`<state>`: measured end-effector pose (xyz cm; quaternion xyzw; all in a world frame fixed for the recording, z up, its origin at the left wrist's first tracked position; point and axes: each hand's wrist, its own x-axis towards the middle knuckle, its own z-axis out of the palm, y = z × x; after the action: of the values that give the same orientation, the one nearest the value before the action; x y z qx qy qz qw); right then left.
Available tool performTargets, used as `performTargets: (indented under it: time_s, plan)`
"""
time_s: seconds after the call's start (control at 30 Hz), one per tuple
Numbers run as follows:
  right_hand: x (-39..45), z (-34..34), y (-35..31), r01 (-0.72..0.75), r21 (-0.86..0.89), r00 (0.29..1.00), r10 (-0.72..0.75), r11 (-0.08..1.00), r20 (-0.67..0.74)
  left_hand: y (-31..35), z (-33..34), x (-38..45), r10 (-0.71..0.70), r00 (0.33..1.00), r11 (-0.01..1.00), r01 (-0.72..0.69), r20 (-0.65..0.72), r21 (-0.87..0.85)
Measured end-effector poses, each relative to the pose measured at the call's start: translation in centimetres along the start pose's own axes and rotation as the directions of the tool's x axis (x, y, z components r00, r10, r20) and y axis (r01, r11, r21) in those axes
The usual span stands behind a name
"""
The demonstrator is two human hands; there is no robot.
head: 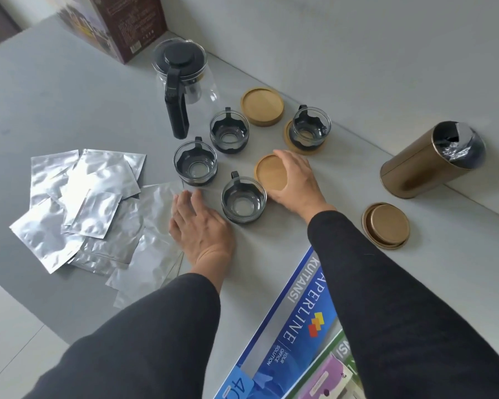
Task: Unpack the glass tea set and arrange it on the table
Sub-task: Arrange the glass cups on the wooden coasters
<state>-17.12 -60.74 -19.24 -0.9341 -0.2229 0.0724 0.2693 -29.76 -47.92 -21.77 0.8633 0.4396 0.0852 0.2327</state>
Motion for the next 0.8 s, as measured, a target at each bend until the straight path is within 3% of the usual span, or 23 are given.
performTargets:
  time_s: [0.1, 0.27, 0.53, 0.8]
  plan:
    - [-0.9, -0.1, 0.3, -0.022, 0.047, 1.0, 0.022, 0.999, -0.005, 0.0, 0.0, 0.0, -0.006, 1.0, 1.0, 0.006, 0.008, 0.001]
    - [-5.3, 0.7, -1.3, 0.052, 0.103, 0.957, -0.021, 0.993, -0.29, 0.1, -0.1, -0.1, -0.012, 1.0, 1.0, 0.013, 0.018, -0.009]
    - [-7.4, 4.0, -5.2, 0.092, 0.182, 0.951, -0.033, 0.979, -0.307, -0.2, -0.2, 0.0, 0.005, 0.999, 1.0, -0.006, 0.052, 0.015]
    - [-6.7, 5.7, -7.1, -0.008, 0.322, 0.944, 0.113, 0.947, -0.309, -0.3, -0.2, 0.1, 0.031, 0.997, 0.998, -0.035, 0.07, 0.06]
